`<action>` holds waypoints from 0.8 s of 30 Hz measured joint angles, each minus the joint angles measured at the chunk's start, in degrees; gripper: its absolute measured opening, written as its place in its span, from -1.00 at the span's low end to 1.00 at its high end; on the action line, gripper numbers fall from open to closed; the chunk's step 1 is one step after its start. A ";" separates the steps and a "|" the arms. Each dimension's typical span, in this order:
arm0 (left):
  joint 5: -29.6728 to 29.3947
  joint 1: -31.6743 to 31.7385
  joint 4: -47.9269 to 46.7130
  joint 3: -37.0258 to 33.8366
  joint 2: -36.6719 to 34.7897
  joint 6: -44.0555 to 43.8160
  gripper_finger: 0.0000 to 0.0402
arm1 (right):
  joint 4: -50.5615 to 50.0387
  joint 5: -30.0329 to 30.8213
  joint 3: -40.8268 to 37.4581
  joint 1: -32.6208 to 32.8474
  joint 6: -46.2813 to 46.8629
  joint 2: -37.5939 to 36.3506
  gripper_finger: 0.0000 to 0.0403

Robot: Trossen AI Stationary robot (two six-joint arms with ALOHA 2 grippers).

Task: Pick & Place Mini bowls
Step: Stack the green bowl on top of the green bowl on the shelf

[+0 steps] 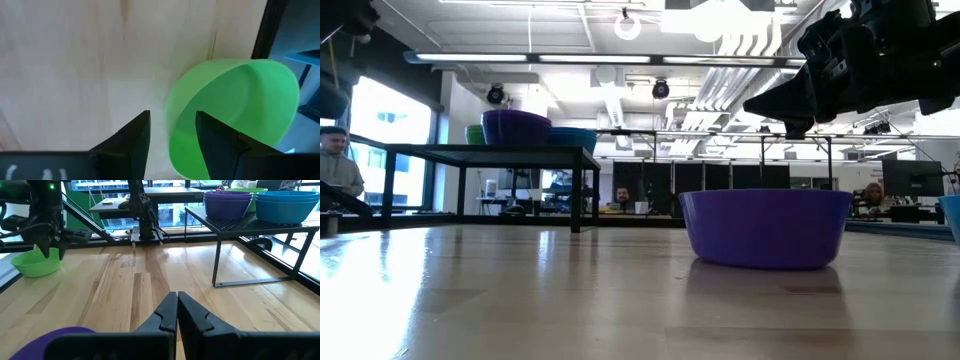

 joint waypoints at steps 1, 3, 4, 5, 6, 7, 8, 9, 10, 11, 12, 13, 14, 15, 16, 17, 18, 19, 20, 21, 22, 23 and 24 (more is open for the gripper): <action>0.16 -0.02 0.03 0.01 0.48 -0.28 -0.23 | 0.00 0.00 -0.01 0.00 0.00 0.00 -0.99; 0.22 -0.04 -0.14 0.04 1.60 -1.54 -0.23 | 0.00 0.00 -0.01 0.02 0.00 0.00 -0.99; 0.13 -0.04 -0.34 0.02 1.95 -2.18 -0.24 | -0.02 0.00 0.00 0.02 0.00 0.00 -0.99; 0.10 -0.03 -0.28 0.02 2.11 -2.47 -0.26 | -0.07 0.00 0.01 0.01 0.00 0.00 -0.99; 0.07 -0.01 -0.13 0.04 2.28 -2.61 -0.30 | -0.19 0.00 -0.01 0.00 0.00 0.00 -1.00; 0.07 0.00 -0.16 0.04 2.42 -2.61 -0.35 | -0.24 0.00 0.01 0.01 0.00 0.00 -1.00; -0.09 0.02 -0.39 0.04 2.54 -2.61 -0.42 | -0.23 0.00 0.01 0.01 0.00 0.00 -1.00; -0.27 0.02 -0.55 0.02 2.54 -2.61 -0.51 | -0.23 0.00 0.01 0.02 0.00 0.00 -0.99; -0.34 0.09 -0.61 0.04 2.52 -2.61 -0.60 | -0.24 0.00 0.01 0.01 0.00 0.00 -0.99; -0.52 0.13 -0.94 0.04 2.52 -2.61 -0.72 | -0.24 0.00 -0.01 0.00 0.00 0.01 -0.99; -0.95 0.18 -1.70 0.04 2.41 -2.59 -0.84 | -0.24 0.00 0.01 0.00 0.00 0.00 -0.99; -1.40 0.45 -2.67 0.02 2.13 -2.57 -0.91 | -0.24 0.00 0.01 0.00 0.00 0.00 -0.99; -1.65 0.66 -3.47 0.02 1.84 -2.78 -0.95 | -0.24 0.00 0.01 0.02 0.00 0.00 -1.00; -1.82 1.08 -4.56 0.14 1.71 -3.09 -0.95 | -0.26 0.00 0.01 0.02 0.00 0.00 -1.00; -2.29 1.52 -6.18 0.21 1.44 -3.41 -0.94 | -0.24 0.00 0.01 0.00 0.00 0.00 -1.00; -3.35 1.72 -7.78 0.15 0.88 -3.42 -0.94 | -0.24 0.02 0.00 0.00 0.00 0.00 -0.99; -4.50 2.09 -8.99 0.13 -0.19 -3.44 -0.95 | -0.27 0.01 0.00 0.02 0.00 0.00 -0.99; -5.23 2.97 -9.48 0.15 -1.35 -3.42 -0.97 | -0.29 0.02 -0.01 0.00 0.00 0.00 -0.99; -6.17 3.84 -9.75 0.26 -2.28 -3.48 -0.98 | -0.33 0.02 0.01 0.01 0.00 0.01 -0.99; -7.16 4.81 -10.18 0.26 -3.05 -3.44 -0.97 | -0.37 0.02 0.01 0.02 0.00 0.00 -1.00; -8.63 5.86 -10.85 0.17 -4.02 -3.46 -0.97 | -0.37 0.02 0.01 0.02 0.00 0.00 -1.00; -10.22 7.10 -11.49 0.13 -5.23 -3.43 -0.97 | -0.37 0.04 -0.01 0.00 0.00 0.00 -1.00; -11.36 8.57 -11.45 0.15 -6.53 -3.15 -0.98 | -0.41 0.15 0.01 0.02 0.00 0.00 -0.99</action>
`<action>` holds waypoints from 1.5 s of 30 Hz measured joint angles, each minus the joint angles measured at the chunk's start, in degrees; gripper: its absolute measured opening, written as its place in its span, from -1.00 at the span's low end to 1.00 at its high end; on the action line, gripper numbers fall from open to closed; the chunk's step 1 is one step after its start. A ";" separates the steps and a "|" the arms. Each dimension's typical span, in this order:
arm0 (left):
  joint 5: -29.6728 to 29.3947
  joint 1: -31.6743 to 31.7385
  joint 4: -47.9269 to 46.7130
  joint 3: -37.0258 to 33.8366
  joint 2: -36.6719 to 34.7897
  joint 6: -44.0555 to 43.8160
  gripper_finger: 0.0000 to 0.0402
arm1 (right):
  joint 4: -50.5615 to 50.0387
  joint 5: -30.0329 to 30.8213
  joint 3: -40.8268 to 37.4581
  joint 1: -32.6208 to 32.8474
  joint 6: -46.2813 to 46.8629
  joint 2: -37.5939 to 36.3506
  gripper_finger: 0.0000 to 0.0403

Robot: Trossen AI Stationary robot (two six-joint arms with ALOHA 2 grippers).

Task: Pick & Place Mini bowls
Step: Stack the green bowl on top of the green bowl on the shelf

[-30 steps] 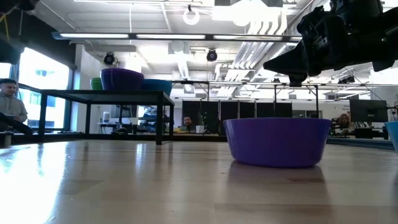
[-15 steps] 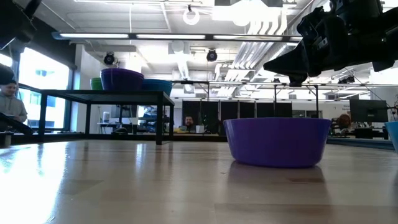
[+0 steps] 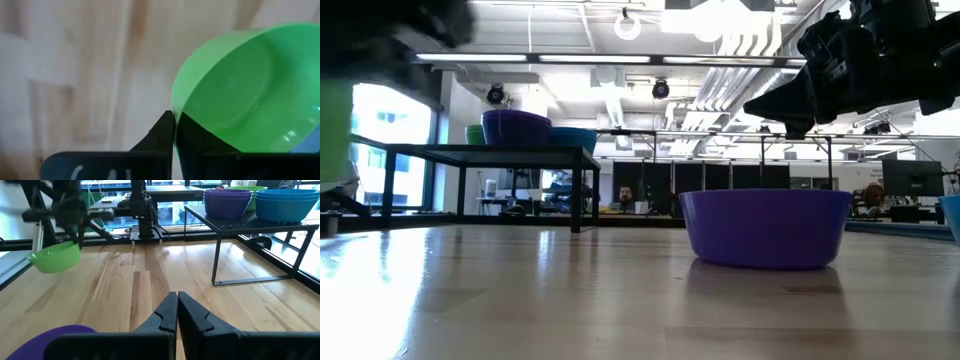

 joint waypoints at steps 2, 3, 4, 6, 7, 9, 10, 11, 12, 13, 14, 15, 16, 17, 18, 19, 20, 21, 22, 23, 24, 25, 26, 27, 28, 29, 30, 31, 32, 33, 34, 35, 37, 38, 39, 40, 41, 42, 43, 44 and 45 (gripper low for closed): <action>-2.79 2.80 -0.31 0.08 -2.21 1.16 -0.98 | 0.00 0.05 -0.01 -0.02 0.00 0.00 -0.99; -4.60 4.33 -0.80 0.05 -3.17 2.09 -0.98 | 0.00 0.07 0.00 -0.01 0.00 0.00 -0.99; -5.87 5.96 -0.83 0.00 -4.14 3.20 -0.98 | -0.02 0.07 0.00 -0.02 0.00 0.00 -0.99; -8.57 9.29 -0.15 0.03 -6.00 6.11 -0.99 | -0.03 0.05 0.00 -0.02 0.00 0.00 -1.00; -9.73 11.15 -0.03 0.05 -6.65 7.63 -0.99 | -0.03 0.07 0.00 -0.01 0.00 0.01 -1.00; -11.34 14.69 0.80 -0.54 -7.61 10.51 -0.99 | -0.07 0.07 0.00 -0.02 0.10 0.00 -0.99; -11.51 16.51 1.08 -1.26 -8.20 11.67 -0.99 | -0.05 0.05 0.00 0.00 0.13 0.02 -0.99; -11.44 18.30 1.44 -2.32 -8.91 12.53 -0.99 | -0.05 0.05 0.00 -0.01 0.14 0.01 -0.99; -11.26 20.01 1.61 -3.46 -9.61 13.09 -0.99 | -0.05 0.07 0.00 -0.02 0.15 0.00 -0.99; -11.23 21.72 1.66 -4.77 -10.24 13.34 -0.99 | -0.06 0.05 -0.01 -0.02 0.15 0.01 -1.00; -11.25 23.35 1.66 -6.14 -10.80 13.53 -0.99 | -0.08 0.05 -0.02 0.00 0.15 0.00 -1.00; -11.36 24.86 1.60 -7.54 -11.34 13.85 -0.99 | -0.15 0.05 0.00 -0.02 0.15 0.00 -0.99; -11.86 26.25 1.51 -8.83 -11.95 14.25 -0.99 | -0.24 0.06 0.00 -0.01 0.15 0.01 -0.99; -12.63 27.49 1.71 -10.01 -12.66 14.73 -0.99 | -0.27 0.06 0.00 -0.02 0.15 0.02 -0.99; -13.20 28.65 2.35 -11.21 -13.56 15.51 -0.99 | -0.27 0.05 0.00 0.00 0.15 0.00 -0.99; -13.41 29.80 3.36 -12.48 -14.43 16.29 -0.99 | -0.27 0.06 0.00 -0.01 0.15 0.00 -0.99; -13.41 30.96 4.78 -13.83 -15.28 16.89 -0.99 | -0.27 0.05 -0.01 -0.01 0.15 0.01 -1.00; -13.38 32.04 6.04 -15.22 -16.20 17.26 -0.99 | -0.27 0.07 0.00 0.00 0.11 0.00 -1.00; -13.30 32.98 6.80 -16.45 -17.25 17.34 -1.00 | -0.27 0.05 0.00 0.00 0.11 0.00 -1.00; -13.25 33.83 7.54 -17.51 -18.16 17.35 -1.00 | -0.27 0.05 0.00 0.00 0.13 0.02 -0.99; -13.20 34.65 8.48 -18.45 -18.96 17.33 -1.00 | -0.27 0.07 -0.01 0.00 0.16 0.01 -0.99; -13.21 35.29 8.93 -19.34 -19.64 17.27 -1.00 | -0.27 0.07 -0.02 0.00 0.16 0.00 -0.99; -13.25 35.86 8.66 -20.05 -20.20 16.89 -0.99 | -0.27 0.05 -0.01 0.00 0.12 0.00 -0.99; -13.32 36.24 8.36 -20.45 -20.61 16.41 -0.98 | -0.30 0.07 0.00 0.00 0.09 0.01 -0.99; -13.49 36.43 8.61 -20.54 -20.84 16.03 -0.96 | -0.37 0.10 0.00 -0.01 0.05 0.02 -1.00; -14.01 36.63 9.15 -20.51 -20.93 15.91 -0.93 | -0.48 0.32 0.00 0.00 0.02 0.01 -1.00; -14.31 36.67 9.29 -20.48 -21.07 15.89 -0.90 | -0.50 0.79 0.00 0.00 0.02 0.02 -1.00; -14.34 36.68 9.06 -20.48 -21.30 15.88 -0.86 | -0.48 1.31 0.00 0.00 0.02 0.00 -0.99; -14.37 36.67 8.99 -20.47 -21.38 16.10 -0.81 | -0.48 1.66 0.00 -0.02 0.02 0.02 -0.99; -14.38 36.67 9.02 -20.46 -21.38 16.30 -0.77 | -0.48 1.73 0.00 0.00 0.02 0.02 -0.99; -14.40 36.61 8.80 -20.46 -21.34 16.30 -0.73 | -0.48 1.80 -0.01 0.00 0.02 0.01 -0.99; -14.38 36.57 8.47 -20.46 -21.34 16.32 -0.68 | -0.48 1.81 0.00 -0.01 0.02 0.00 -1.00; -14.11 36.56 8.18 -20.46 -21.39 16.37 -0.61 | -0.48 1.82 -0.01 0.00 0.24 0.01 -1.00; -13.86 36.56 7.56 -20.46 -21.72 16.86 -0.58 | -0.48 1.79 0.00 0.00 0.31 0.00 -0.99; -13.72 36.56 6.83 -20.46 -22.27 17.48 -0.55 | -0.50 1.79 0.00 0.00 0.30 0.00 -0.99; -13.70 36.56 6.48 -20.45 -22.78 17.64 -0.54 | -0.60 1.80 0.00 -0.01 0.26 0.00 -0.99; -13.92 36.56 6.54 -20.37 -23.07 17.78 -0.53 | -0.71 1.82 0.00 -0.02 0.26 0.00 -0.99; -14.35 36.56 6.58 -20.35 -23.37 17.79 -0.53 | -0.72 1.82 0.00 0.00 0.26 0.02 -0.99; -14.54 36.56 6.22 -20.37 -23.97 17.85 -0.54 | -0.70 1.82 0.00 0.00 0.26 0.02 -1.00; -14.76 36.56 6.24 -20.35 -24.52 17.84 -0.55 | -0.69 1.83 0.00 0.00 0.26 0.02 -1.00; -14.85 36.55 6.45 -20.31 -24.95 17.83 -0.57 | -0.68 2.01 0.00 0.00 0.25 0.02 -0.99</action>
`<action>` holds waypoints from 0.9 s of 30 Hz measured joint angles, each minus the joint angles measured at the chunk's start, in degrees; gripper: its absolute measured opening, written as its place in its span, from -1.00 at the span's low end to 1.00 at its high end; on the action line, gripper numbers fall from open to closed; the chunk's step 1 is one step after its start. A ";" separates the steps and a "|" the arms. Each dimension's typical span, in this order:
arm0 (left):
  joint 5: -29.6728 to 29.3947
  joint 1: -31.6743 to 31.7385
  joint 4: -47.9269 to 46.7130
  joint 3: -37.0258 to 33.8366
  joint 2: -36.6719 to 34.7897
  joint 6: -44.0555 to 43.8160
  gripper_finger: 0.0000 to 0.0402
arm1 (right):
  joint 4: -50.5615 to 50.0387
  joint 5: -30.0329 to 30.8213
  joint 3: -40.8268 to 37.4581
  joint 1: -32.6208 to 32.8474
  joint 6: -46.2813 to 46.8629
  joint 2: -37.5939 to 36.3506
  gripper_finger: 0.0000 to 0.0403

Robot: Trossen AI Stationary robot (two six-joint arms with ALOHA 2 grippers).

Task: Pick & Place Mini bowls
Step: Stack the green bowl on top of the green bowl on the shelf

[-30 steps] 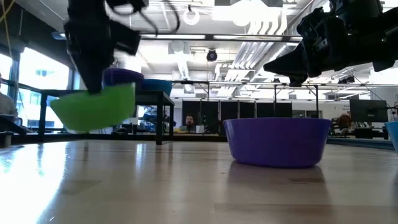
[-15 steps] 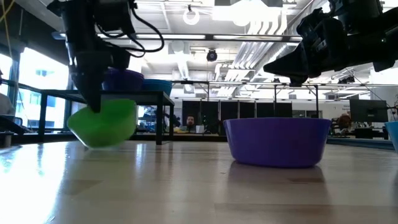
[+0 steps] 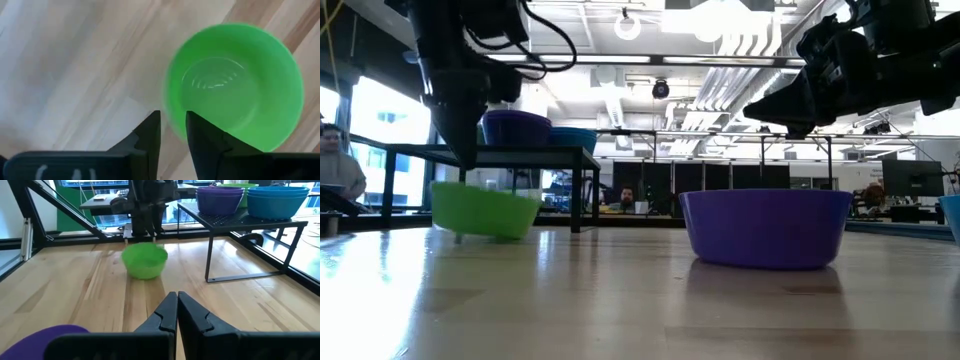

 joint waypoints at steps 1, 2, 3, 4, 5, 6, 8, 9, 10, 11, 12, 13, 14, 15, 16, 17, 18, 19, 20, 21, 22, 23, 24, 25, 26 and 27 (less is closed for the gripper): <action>-0.01 -0.07 -0.04 -0.01 -0.43 -0.03 -0.60 | 0.00 0.11 -0.01 -0.01 0.00 0.00 -0.99; -0.05 -0.34 -0.13 -0.06 -0.90 -0.05 -0.63 | 0.01 0.21 0.00 0.00 0.02 0.00 -0.99; -0.09 -0.87 0.35 -0.05 -1.21 -0.04 -0.67 | 0.02 0.23 0.00 -0.02 0.24 0.00 -0.99; -0.07 -1.56 1.36 -0.04 -1.27 0.07 -0.72 | 0.01 0.23 0.00 0.00 0.32 0.00 -0.99; -0.04 -2.24 2.30 -0.02 -1.15 0.63 -0.77 | -0.02 0.23 0.00 -0.01 0.29 0.00 -1.00; 0.03 -2.95 2.96 -0.04 -1.02 1.16 -0.82 | -0.01 0.22 0.00 0.00 0.20 0.00 -1.00; 0.43 -4.52 5.23 -0.06 -1.13 2.41 -0.93 | -0.04 0.24 0.00 -0.02 0.22 0.00 -0.99; 1.19 -5.25 7.17 -0.04 -1.09 3.43 -0.96 | -0.04 0.24 0.00 0.00 0.25 0.00 -0.99; 2.03 -5.98 8.77 -0.04 -0.60 4.31 -0.98 | -0.03 0.24 0.00 0.00 0.24 0.00 -0.99; 2.35 -6.78 10.62 -0.04 0.30 5.02 -0.98 | 0.00 0.24 0.00 -0.01 0.19 0.00 -0.99; 2.66 -7.49 12.70 -0.04 1.27 5.45 -0.97 | 0.00 0.24 0.00 0.00 0.17 0.00 -0.99; 2.78 -8.15 13.91 -0.04 2.06 5.54 -0.97 | 0.00 0.23 0.00 -0.01 0.21 0.00 -1.00; 2.81 -8.71 14.25 -0.04 2.63 5.53 -0.97 | 0.00 0.24 0.00 0.00 0.30 0.00 -1.00; 2.93 -9.25 14.71 -0.03 3.36 5.53 -0.97 | 0.02 0.22 0.00 -0.02 0.34 0.00 -0.99; 2.94 -9.78 15.00 0.05 4.38 5.53 -0.99 | 0.00 0.22 0.00 -0.02 0.34 0.00 -0.99; 2.93 -10.25 14.79 0.07 5.73 5.54 -0.99 | -0.02 0.23 0.00 -0.02 0.35 0.00 -0.99; 2.92 -10.55 14.26 -0.01 7.22 5.66 -0.99 | -0.04 0.22 0.00 0.00 0.35 0.00 -0.99; 2.62 -10.61 14.04 -0.06 8.60 5.97 -0.99 | -0.13 0.24 0.00 0.00 0.36 0.00 -0.99; 2.02 -10.59 14.21 -0.06 9.95 6.06 -0.99 | -0.35 0.24 0.00 -0.02 0.39 0.00 -1.00; 1.62 -10.55 13.97 -0.06 11.02 6.14 -0.99 | -0.45 0.23 0.00 0.00 0.38 0.00 -1.00; 1.13 -10.54 13.24 -0.06 11.69 6.43 -0.99 | -0.43 0.22 0.00 0.00 0.39 0.00 -1.00; 0.48 -10.51 12.91 -0.06 12.23 6.79 -0.99 | -0.42 0.22 0.00 0.00 0.38 0.00 -0.99; -0.05 -10.50 12.97 -0.04 12.77 7.01 -0.99 | -0.40 0.23 0.00 -0.02 0.36 0.00 -0.99; -0.67 -10.50 12.93 -0.04 13.35 7.09 -0.99 | -0.41 0.24 0.00 -0.02 0.34 0.00 -0.99; -1.10 -10.51 12.83 -0.05 13.84 7.19 -0.99 | -0.44 0.24 0.00 -0.01 0.23 0.00 -0.99; -1.29 -10.51 12.87 -0.05 14.15 7.32 -0.99 | -0.72 0.24 0.00 0.00 0.11 0.00 -1.00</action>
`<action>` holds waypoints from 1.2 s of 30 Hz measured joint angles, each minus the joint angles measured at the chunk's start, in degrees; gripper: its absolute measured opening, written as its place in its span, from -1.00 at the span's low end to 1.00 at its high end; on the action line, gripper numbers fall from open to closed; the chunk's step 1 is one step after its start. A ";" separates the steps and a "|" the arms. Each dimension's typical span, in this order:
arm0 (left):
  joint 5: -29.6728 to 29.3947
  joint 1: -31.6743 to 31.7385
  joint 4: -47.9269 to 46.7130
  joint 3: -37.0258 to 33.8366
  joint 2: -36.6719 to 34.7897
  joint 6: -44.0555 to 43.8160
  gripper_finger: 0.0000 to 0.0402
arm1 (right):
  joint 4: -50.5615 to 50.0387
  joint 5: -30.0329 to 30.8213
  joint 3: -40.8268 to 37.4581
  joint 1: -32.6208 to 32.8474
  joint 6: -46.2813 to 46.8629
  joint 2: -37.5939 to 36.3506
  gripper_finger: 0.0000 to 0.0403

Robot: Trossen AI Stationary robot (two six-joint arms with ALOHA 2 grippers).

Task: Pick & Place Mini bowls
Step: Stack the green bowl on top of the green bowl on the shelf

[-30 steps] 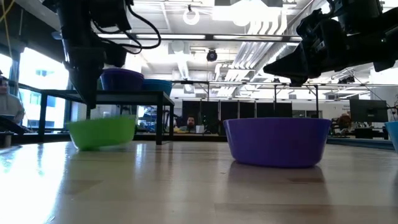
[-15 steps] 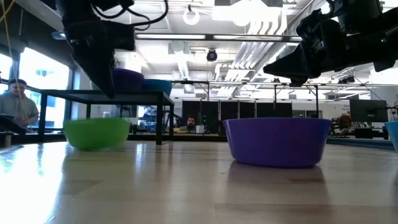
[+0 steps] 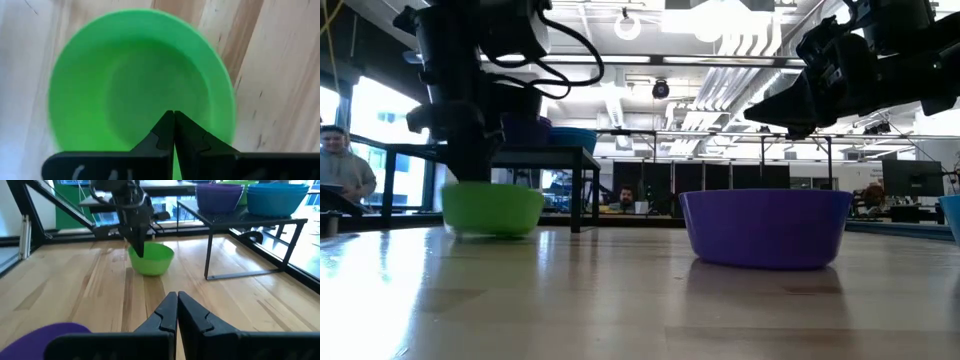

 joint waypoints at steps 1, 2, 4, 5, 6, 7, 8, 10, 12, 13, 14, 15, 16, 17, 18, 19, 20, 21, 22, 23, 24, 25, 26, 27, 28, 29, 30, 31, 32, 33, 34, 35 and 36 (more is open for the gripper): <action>-0.31 0.01 0.01 0.02 0.11 0.46 -0.99 | -0.56 0.02 0.00 0.00 -0.16 0.00 -1.00; -0.30 0.03 0.07 0.00 0.11 1.19 -0.99 | -1.16 0.34 0.00 -0.01 -0.19 0.00 -1.00; -1.21 0.03 0.64 0.00 0.11 1.62 -0.99 | -1.63 1.12 0.00 -0.01 0.61 0.00 -0.99; -1.75 0.01 1.02 0.02 0.11 1.61 -0.99 | -1.49 1.47 0.00 -0.02 1.59 0.00 -0.99; -2.06 0.01 1.36 0.01 0.11 1.47 -0.99 | -1.36 1.52 0.00 -0.01 2.20 0.00 -0.99; -2.46 0.01 1.60 0.01 0.11 1.36 -0.99 | -1.22 1.49 0.00 0.00 2.23 0.00 -0.99; -2.72 0.01 1.64 0.00 0.11 1.38 -0.99 | -0.86 1.47 0.00 -0.01 1.69 0.00 -1.00; -3.09 0.01 0.88 0.01 0.11 1.77 -0.99 | 0.32 2.25 0.00 -0.07 -1.18 0.00 -1.00; -2.67 0.06 -0.47 0.02 0.11 3.03 -0.99 | 0.74 4.74 0.00 -0.44 -5.22 0.00 -0.99; -1.31 0.53 -1.05 0.00 0.11 4.12 -0.99 | 0.72 6.34 0.00 -0.68 -6.09 0.00 -0.99; 0.25 0.89 -1.39 0.00 0.11 5.19 -0.99 | 0.64 7.71 0.00 -0.87 -6.30 0.00 -0.99; 0.44 1.12 -1.46 0.00 0.11 5.21 -0.99 | 0.28 8.88 0.00 -0.98 -6.19 0.00 -0.99; 0.15 1.12 -0.81 0.00 0.11 4.54 -1.00 | -0.34 9.63 0.00 -1.13 -5.95 0.00 -0.99; -0.92 1.07 0.54 0.00 0.11 3.81 -1.00 | -0.94 10.12 0.00 -1.22 -5.58 0.01 -1.00; -2.08 0.54 1.83 0.02 0.09 3.45 -1.00 | -1.28 10.43 0.00 -1.22 -5.02 0.02 -1.00; -3.25 -0.07 2.33 0.02 -0.16 3.83 -1.00 | -1.64 10.46 0.00 -1.20 -3.87 0.02 -1.00; -4.40 -0.71 1.99 0.02 -0.72 5.32 -1.00 | -2.19 10.25 0.00 -1.16 -2.54 0.00 -1.00; -4.75 -1.07 1.74 0.02 -1.17 7.52 -1.00 | -3.03 9.51 0.00 -1.16 -1.79 0.00 -1.00; -4.45 -1.19 1.95 0.04 -1.27 9.50 -1.00 | -3.93 8.89 0.00 -1.16 -1.89 0.02 -1.00; -3.55 -0.83 1.90 0.06 -1.13 10.91 -1.00 | -4.44 8.79 0.00 -1.28 -3.06 0.02 -1.00; -2.16 0.01 1.44 0.04 -1.04 11.74 -1.00 | -4.42 9.14 -0.02 -1.57 -4.69 0.02 -1.00; -1.00 0.56 1.19 0.00 -1.03 11.89 -1.00 | -4.42 10.13 -0.01 -1.85 -6.10 0.01 -1.00; -0.86 0.83 1.49 0.00 -1.07 11.62 -1.00 | -4.89 11.36 -0.01 -2.02 -7.37 -0.02 -1.00; -1.32 0.88 2.02 0.00 -1.26 10.72 -1.00 | -5.62 12.60 0.00 -2.25 -8.39 -0.01 -1.00; -2.32 0.71 2.06 0.00 -1.93 10.00 -1.00 | -6.30 13.70 -0.02 -2.45 -8.86 0.02 -1.00; -3.41 0.14 1.67 -0.03 -2.96 10.13 -1.00 | -6.98 14.27 0.00 -2.66 -8.62 0.02 -1.00; -4.32 -0.30 1.96 -0.01 -3.95 11.32 -1.00 | -7.72 14.49 -0.01 -2.71 -7.63 0.00 -1.00; -4.63 -0.38 2.37 0.08 -4.81 13.12 -1.00 | -8.65 14.57 -0.02 -2.75 -6.46 0.00 -1.00; -4.45 0.04 2.23 0.08 -5.45 15.23 -1.00 | -9.69 14.72 -0.02 -2.94 -6.07 0.04 -1.00; -3.43 0.66 1.85 0.03 -5.99 16.92 -1.00 | -10.24 14.81 -0.02 -3.20 -6.38 0.36 -1.00; -1.93 1.44 2.14 0.02 -6.20 17.84 -1.00 | -10.75 14.93 -0.02 -3.54 -7.00 0.50 -1.00; -1.04 2.07 2.55 0.02 -6.31 18.10 -1.00 | -11.64 15.39 -0.02 -3.83 -7.22 0.50 -1.00; -1.07 2.45 2.52 0.00 -6.69 18.08 -1.00 | -12.26 15.74 -0.02 -4.10 -7.04 0.50 -1.00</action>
